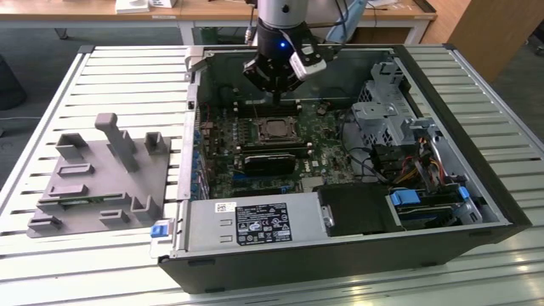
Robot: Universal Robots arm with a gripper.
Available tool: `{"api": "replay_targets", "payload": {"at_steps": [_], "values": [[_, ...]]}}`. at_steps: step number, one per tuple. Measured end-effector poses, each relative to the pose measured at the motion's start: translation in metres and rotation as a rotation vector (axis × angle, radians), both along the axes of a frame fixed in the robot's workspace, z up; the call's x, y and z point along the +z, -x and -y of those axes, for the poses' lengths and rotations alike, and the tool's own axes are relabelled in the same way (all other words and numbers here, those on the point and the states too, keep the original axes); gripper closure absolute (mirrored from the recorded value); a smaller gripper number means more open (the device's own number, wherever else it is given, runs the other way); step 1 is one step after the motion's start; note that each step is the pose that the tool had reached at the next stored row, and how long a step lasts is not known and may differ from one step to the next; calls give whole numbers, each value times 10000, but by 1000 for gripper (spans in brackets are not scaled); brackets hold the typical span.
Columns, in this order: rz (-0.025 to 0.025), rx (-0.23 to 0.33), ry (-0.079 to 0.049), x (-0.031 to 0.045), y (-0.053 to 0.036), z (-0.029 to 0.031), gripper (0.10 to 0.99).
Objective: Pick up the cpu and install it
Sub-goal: 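Install the first cpu locking lever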
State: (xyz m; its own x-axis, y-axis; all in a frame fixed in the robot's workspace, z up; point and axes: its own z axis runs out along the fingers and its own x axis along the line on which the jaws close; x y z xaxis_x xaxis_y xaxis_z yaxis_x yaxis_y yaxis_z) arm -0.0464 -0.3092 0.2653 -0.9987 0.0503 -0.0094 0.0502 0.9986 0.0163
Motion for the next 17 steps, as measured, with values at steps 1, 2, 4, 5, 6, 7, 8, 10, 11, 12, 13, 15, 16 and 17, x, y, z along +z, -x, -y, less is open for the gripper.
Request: {"api": "replay_targets", "payload": {"at_steps": [1,2,4,5,6,7,8,10,11,12,13,15,16,17], "values": [[0,1,0,0,10,0,980],[0,1,0,0,22,0,980],[0,2,0,0,45,0,980],[-1,2,1,0,52,0,980],[0,2,1,0,58,0,980],[0,2,1,0,64,0,980],[0,3,1,0,72,1,980],[-1,2,1,0,87,0,980],[0,3,1,-1,92,0,980],[-1,4,2,0,93,0,980],[0,4,1,-1,101,1,980],[0,8,1,-1,113,0,980],[-1,11,1,-1,117,0,980],[-1,12,1,-1,124,0,980]]}}
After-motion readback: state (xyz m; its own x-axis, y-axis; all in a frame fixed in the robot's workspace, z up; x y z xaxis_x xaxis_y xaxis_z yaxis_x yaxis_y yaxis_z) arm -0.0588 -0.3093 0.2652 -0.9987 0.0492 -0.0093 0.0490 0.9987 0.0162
